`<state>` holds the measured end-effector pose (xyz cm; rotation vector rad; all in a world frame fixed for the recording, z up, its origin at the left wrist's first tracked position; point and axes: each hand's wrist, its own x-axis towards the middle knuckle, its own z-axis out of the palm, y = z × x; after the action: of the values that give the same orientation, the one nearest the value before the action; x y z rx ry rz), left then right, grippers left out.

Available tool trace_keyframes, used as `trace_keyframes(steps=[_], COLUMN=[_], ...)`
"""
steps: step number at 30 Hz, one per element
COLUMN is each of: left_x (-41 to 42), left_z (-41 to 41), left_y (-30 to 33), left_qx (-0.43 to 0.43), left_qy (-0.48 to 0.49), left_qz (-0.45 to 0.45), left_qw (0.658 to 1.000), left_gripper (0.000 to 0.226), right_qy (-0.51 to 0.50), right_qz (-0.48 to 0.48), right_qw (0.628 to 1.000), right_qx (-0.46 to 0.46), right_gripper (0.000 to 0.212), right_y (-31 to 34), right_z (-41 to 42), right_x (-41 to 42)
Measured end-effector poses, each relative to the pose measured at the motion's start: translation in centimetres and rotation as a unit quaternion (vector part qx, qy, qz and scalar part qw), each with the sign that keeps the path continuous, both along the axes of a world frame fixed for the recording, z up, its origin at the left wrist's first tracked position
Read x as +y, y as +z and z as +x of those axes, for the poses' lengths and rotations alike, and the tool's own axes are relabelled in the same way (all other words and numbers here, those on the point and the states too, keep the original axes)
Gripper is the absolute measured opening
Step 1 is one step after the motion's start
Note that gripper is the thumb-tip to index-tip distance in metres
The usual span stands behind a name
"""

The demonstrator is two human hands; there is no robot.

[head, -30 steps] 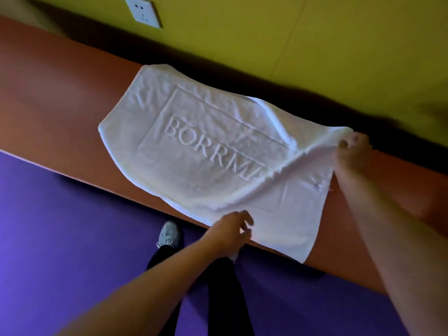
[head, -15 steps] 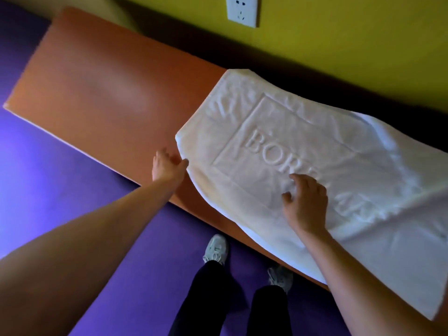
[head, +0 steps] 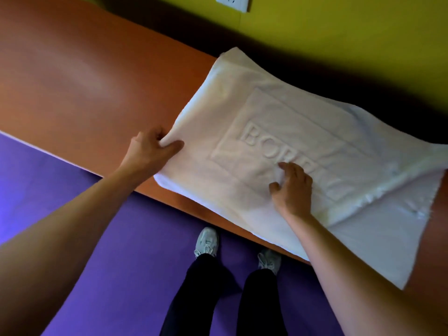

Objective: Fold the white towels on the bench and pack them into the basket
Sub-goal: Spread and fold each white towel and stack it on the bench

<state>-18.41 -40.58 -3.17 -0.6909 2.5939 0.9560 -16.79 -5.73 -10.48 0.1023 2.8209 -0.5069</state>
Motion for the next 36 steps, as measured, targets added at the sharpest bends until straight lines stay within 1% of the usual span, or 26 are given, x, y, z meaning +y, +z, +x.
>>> trace_keyframes(steps=[3,5,7,8,10,12,13,15,17,18,20,22,25,28,30,32,34,36], left_x=[-1.7,-2.4,-2.5,-2.4,-2.1,-1.6,-1.1,0.1,2.3,3.8,8.1,13.8,23.5,32.8,38.5,43.4,47.3,50.4], left_z=[1.7,3.5,5.1,5.6,5.9,5.8,5.9,6.2,6.6,6.7,7.4,8.5,11.0,14.3,16.6,18.5,19.7,20.4], left_y=[-1.2,-2.4,-3.2,-3.5,-3.7,-3.8,-3.7,-3.3,-3.0,-3.0,-3.0,-2.9,-2.7,-3.0,-3.2,-3.2,-3.2,-3.5], left_qx=[-0.070,-0.104,-0.128,-0.133,-0.122,-0.100,-0.093,-0.093,-0.065,-0.040,0.011,0.040,0.067,0.093,0.092,0.078,0.061,0.034], left_qy=[0.033,0.061,0.091,0.105,0.131,0.118,0.096,0.038,-0.042,-0.085,-0.168,-0.228,-0.289,-0.352,-0.393,-0.421,-0.442,-0.473], left_qz=[-0.057,-0.080,-0.080,-0.074,-0.066,-0.072,-0.089,-0.164,-0.227,-0.227,-0.191,-0.161,-0.108,-0.074,-0.063,-0.052,-0.029,-0.026], left_qw=[0.995,0.989,0.984,0.983,0.982,0.985,0.987,0.981,0.971,0.969,0.967,0.959,0.949,0.928,0.913,0.902,0.895,0.880], left_gripper=[0.042,0.050,0.052,0.051,0.051,0.060,0.067,0.080,0.080,0.076,0.065,0.057,0.051,0.051,0.051,0.051,0.054,0.064], right_qy=[0.010,0.056,0.099,0.108,0.094,0.074,0.070,0.070,0.078,0.079,0.070,0.063,0.069,0.107,0.127,0.124,0.088,0.014], right_qz=[-0.018,-0.026,-0.028,-0.028,-0.037,-0.041,-0.038,-0.031,-0.019,-0.010,0.008,0.006,0.010,0.018,0.003,-0.016,-0.028,-0.039], right_qw=[0.998,0.995,0.990,0.987,0.988,0.990,0.990,0.991,0.992,0.992,0.993,0.994,0.993,0.992,0.991,0.992,0.996,0.998], right_qx=[-0.052,-0.075,-0.101,-0.113,-0.119,-0.115,-0.116,-0.112,-0.101,-0.097,-0.090,-0.086,-0.091,-0.068,-0.042,-0.021,-0.022,-0.036], right_gripper=[0.056,0.060,0.065,0.066,0.067,0.066,0.066,0.064,0.062,0.061,0.059,0.057,0.056,0.056,0.057,0.057,0.054,0.050], right_y=[0.7,1.3,1.9,2.1,2.3,2.4,2.5,2.9,3.2,3.3,3.5,3.5,3.6,3.7,3.7,3.8,3.7,3.4], right_z=[0.6,1.5,2.2,2.4,2.4,2.3,2.3,2.1,1.8,1.7,1.3,0.9,0.6,0.8,1.0,0.9,0.3,-0.9], right_x=[-0.6,-1.2,-1.5,-1.5,-1.2,-0.2,0.5,2.3,4.3,5.5,8.1,11.0,16.0,20.9,23.8,26.5,29.4,32.4])
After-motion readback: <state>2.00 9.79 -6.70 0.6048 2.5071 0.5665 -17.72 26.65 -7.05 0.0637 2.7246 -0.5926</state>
